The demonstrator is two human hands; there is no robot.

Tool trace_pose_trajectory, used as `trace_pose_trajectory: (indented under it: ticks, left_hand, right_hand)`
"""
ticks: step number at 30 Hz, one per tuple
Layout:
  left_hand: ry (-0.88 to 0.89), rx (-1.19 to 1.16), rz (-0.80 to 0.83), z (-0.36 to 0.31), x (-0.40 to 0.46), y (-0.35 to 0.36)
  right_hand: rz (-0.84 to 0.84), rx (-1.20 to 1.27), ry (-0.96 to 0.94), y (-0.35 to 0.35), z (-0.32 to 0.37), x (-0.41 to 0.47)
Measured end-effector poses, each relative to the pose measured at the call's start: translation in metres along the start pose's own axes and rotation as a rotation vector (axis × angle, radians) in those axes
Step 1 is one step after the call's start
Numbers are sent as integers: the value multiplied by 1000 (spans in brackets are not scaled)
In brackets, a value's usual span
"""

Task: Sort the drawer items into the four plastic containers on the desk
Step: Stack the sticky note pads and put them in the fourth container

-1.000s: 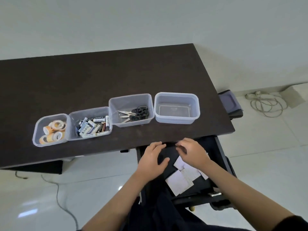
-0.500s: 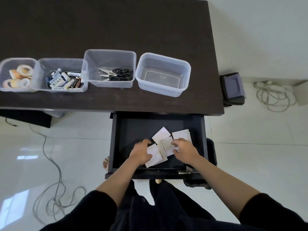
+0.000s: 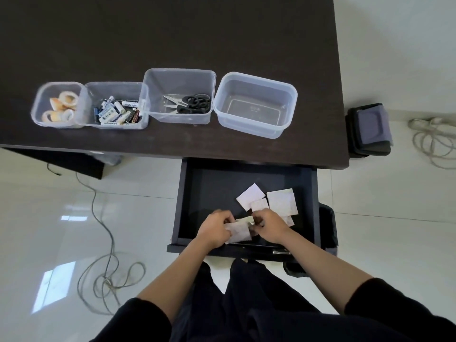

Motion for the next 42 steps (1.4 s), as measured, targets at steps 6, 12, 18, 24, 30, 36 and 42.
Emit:
trace_pose_trajectory:
  ticks: [6,12,18,24,30,36,42]
  left_hand:
    - [-74,-165,-82,6,-10,-14]
    - [-113,-326,-126,1,-11,-26]
    - [-138,-532,-138,-7,-14,-29]
    - [-151,-607,-177,-15,-12,-34]
    - [-127,-457,-297,-16,-17,-41]
    - [-24,-332,-432,-34,-21,-53]
    - [240,-15,-422,-59,-16,-53]
  right_hand:
    - [-90,154,65,-12,1,-6]
    - [-275,372,37,-34,12,-14]
    - [-374,441,-82,-42,32,-20]
    - [-321,499,-143,-36,44,-20]
    - [-520,737,-29,-42,49,-22]
    - [-537,582,-61,-43,49,-21]
    - [-511,564,-102,-41,53,-24]
Point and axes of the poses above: each hand's wrist, its own x-axis towards the middle knuckle, its own y-axis out of the palm, z = x × y, the point moved 3 cm from there along x, towards the middle knuckle, and after that the axes turned 3 degrees about y, right-handed, at the moved point
